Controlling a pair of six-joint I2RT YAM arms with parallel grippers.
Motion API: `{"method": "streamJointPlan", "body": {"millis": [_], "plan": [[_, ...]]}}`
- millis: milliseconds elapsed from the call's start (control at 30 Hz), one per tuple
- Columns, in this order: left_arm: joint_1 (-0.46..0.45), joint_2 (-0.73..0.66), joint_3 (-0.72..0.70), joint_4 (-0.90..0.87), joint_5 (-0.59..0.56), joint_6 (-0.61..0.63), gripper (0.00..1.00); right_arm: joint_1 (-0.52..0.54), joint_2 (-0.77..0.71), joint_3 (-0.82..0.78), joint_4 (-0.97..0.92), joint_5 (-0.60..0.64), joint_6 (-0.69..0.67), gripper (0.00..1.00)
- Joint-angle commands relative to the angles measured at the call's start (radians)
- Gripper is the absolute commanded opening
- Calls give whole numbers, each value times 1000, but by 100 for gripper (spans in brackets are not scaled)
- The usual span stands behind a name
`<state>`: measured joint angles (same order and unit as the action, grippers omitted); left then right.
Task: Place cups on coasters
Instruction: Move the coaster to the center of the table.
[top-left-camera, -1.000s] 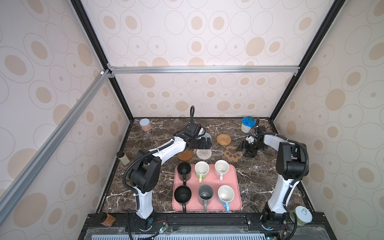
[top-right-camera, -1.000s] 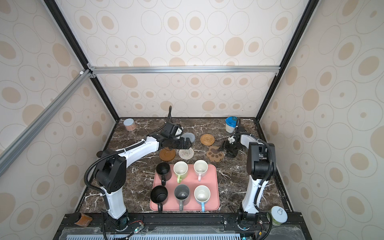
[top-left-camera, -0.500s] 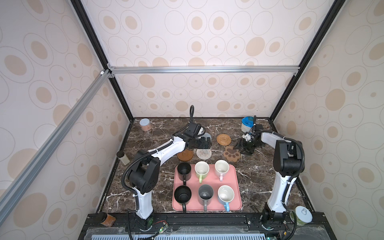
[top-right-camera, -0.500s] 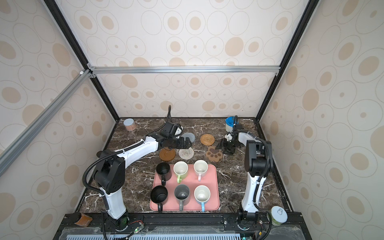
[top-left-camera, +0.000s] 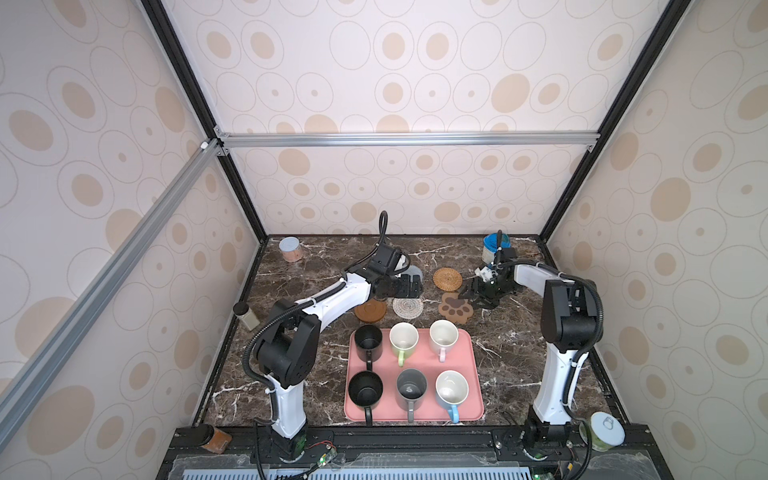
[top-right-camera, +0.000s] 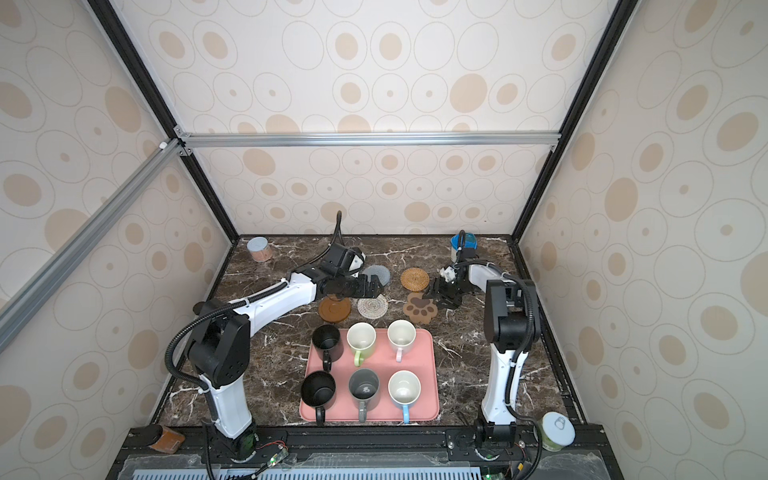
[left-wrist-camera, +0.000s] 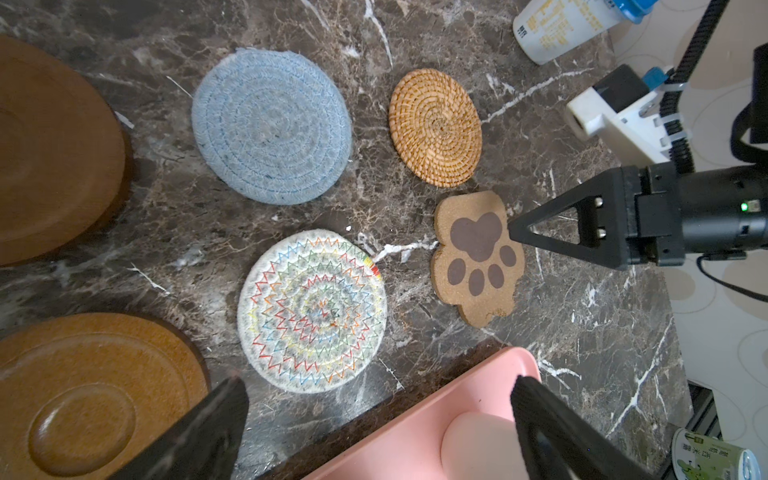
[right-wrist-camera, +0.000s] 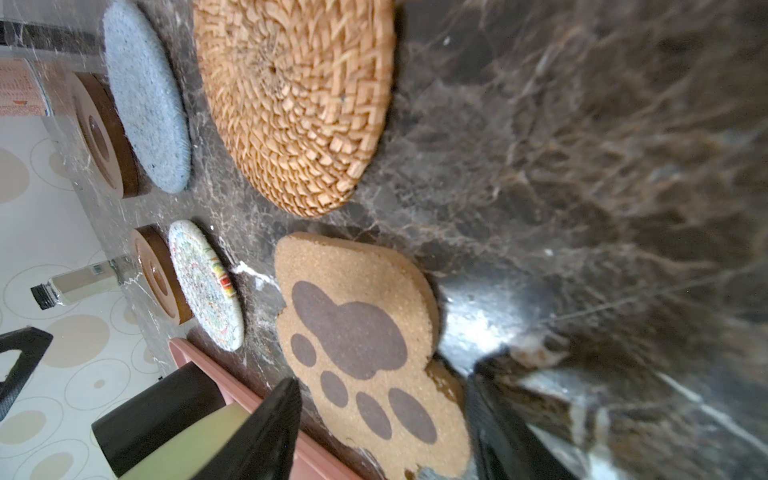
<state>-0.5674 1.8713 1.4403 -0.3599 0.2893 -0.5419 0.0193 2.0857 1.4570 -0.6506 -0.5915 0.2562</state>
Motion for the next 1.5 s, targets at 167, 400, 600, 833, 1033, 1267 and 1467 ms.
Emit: {"method": "streamJointPlan", "body": {"millis": [167, 400, 600, 833, 1033, 1267, 1467], "plan": [[9, -46, -16, -2, -6, 15, 100, 22, 48, -28, -24, 41, 6, 67], [12, -54, -23, -2, -8, 13, 100, 22, 42, -23, -22, 30, 18, 67], [14, -62, -34, 4, -8, 6, 100, 23, -7, 16, -50, 68, 16, 67], [16, -68, -40, 9, -7, 3, 100, 22, -8, 77, -23, 61, 69, 67], [16, -79, -49, 6, -8, 3, 100, 22, 36, 83, 87, 25, 187, 67], [17, -101, -71, 9, -14, -3, 100, 22, 62, 41, 221, -4, 322, 66], [18, -103, -73, 9, -9, -4, 100, 21, 74, 28, 282, -6, 388, 65]]}}
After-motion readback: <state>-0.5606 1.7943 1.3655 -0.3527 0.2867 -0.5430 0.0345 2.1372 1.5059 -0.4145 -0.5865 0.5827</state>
